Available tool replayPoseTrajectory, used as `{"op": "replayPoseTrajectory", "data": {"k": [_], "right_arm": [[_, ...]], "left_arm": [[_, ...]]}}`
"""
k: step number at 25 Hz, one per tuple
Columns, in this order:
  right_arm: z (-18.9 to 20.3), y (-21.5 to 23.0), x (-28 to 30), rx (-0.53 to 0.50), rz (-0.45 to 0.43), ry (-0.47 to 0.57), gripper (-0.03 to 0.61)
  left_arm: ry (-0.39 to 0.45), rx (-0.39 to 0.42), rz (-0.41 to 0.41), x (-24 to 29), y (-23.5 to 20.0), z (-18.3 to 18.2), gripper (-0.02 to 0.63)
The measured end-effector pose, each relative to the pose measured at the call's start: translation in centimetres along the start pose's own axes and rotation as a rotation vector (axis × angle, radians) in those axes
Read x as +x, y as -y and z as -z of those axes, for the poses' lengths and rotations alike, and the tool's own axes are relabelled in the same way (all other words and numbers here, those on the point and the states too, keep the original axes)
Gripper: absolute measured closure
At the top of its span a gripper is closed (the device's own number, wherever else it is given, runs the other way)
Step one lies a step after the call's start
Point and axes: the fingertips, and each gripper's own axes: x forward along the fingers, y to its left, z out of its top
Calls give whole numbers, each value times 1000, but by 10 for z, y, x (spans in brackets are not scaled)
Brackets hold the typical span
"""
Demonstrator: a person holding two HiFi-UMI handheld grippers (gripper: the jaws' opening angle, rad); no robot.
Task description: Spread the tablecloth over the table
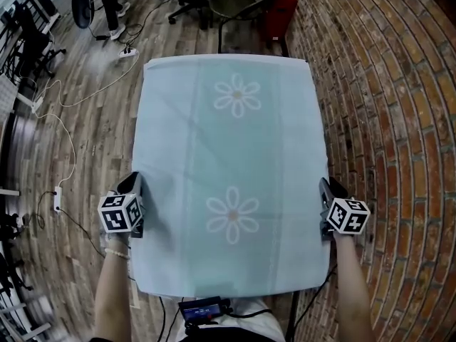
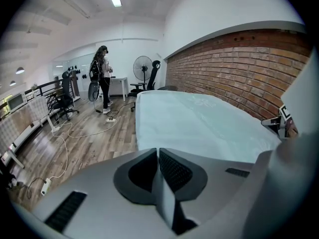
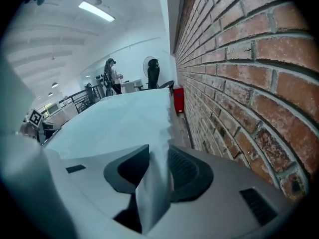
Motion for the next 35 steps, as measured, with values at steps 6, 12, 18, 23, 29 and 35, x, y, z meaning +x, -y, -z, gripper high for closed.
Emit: {"op": "replayPoseTrajectory", "data": {"k": [6, 12, 18, 23, 29, 35], "right_arm": [[-20, 2, 21, -2, 14, 19, 440], [-37, 5, 39, -13, 20, 26, 443], [-50, 7, 52, -17, 37, 40, 445], [-66, 8, 69, -29, 57, 45, 445], [-86, 7, 86, -37, 78, 56, 445], [-97, 8, 98, -34, 76, 57, 445]], "left_arm": [[10, 8, 5, 21, -5, -20, 584], [23, 13, 7, 39, -9, -37, 583], [38, 12, 2, 51, -11, -48, 584], [53, 0, -5, 63, -17, -60, 583], [61, -16, 0, 76, -24, -75, 583], [65, -26, 12, 86, -27, -87, 584]]}}
